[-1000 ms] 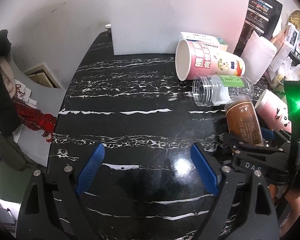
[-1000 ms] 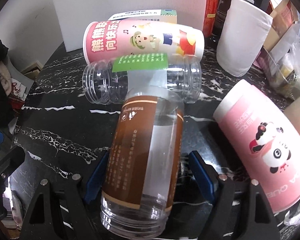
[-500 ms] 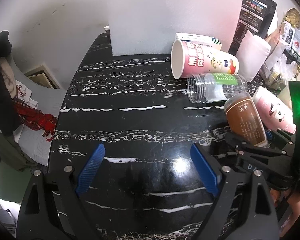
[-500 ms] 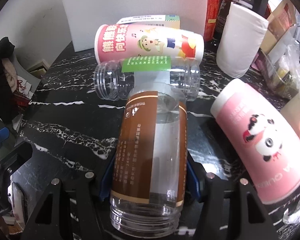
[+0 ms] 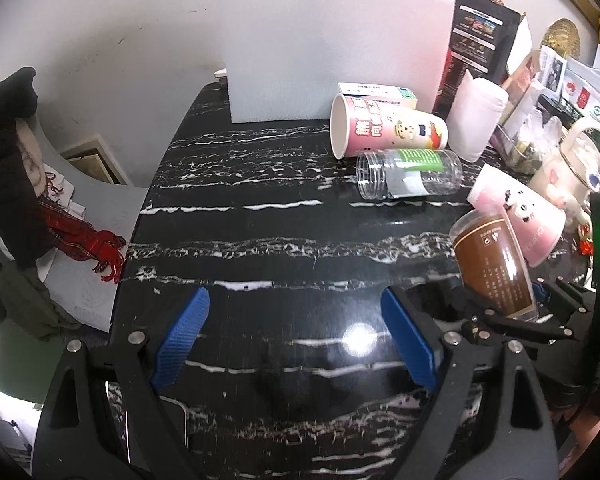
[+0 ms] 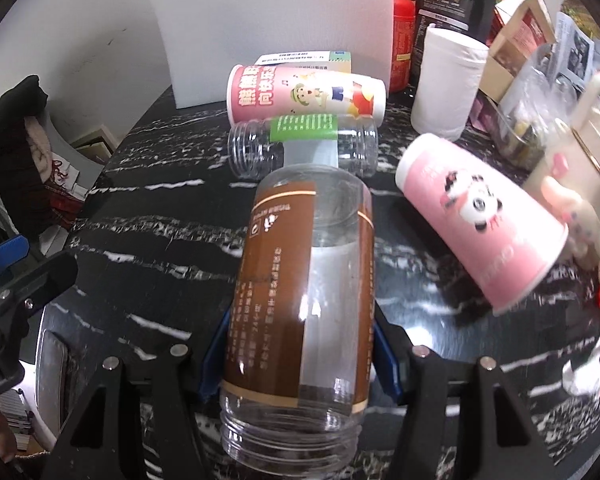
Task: Flip cup upside down
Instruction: 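Close the right gripper around the middle of the brown-labelled bottle, then lift the bottle with the right gripper and carry it toward the left gripper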
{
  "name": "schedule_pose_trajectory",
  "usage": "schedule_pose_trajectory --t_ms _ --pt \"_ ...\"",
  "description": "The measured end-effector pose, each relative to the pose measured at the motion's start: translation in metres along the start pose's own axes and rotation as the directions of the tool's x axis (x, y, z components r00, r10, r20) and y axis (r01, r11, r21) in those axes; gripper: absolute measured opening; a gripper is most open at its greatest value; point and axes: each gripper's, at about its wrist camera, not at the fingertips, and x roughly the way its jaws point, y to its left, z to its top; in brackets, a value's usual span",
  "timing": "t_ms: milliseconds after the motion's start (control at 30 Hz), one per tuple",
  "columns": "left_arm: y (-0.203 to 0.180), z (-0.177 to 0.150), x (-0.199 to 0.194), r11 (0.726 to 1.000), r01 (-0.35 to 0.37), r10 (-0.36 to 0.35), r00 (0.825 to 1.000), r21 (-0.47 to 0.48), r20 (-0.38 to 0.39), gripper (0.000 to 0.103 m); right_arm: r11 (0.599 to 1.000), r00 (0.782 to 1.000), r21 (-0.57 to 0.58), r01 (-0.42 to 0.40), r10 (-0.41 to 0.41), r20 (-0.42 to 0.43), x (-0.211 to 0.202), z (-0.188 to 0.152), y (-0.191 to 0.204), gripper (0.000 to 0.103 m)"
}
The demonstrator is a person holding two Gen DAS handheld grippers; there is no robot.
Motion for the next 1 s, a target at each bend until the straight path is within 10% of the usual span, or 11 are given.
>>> schedule_pose_trajectory --t_ms 1000 --pt "-0.012 -0.040 -0.030 1.000 0.006 -0.006 1.000 0.007 -0.003 0.087 1.000 1.000 0.017 -0.011 0.011 -0.028 0.020 -0.060 0.009 0.063"
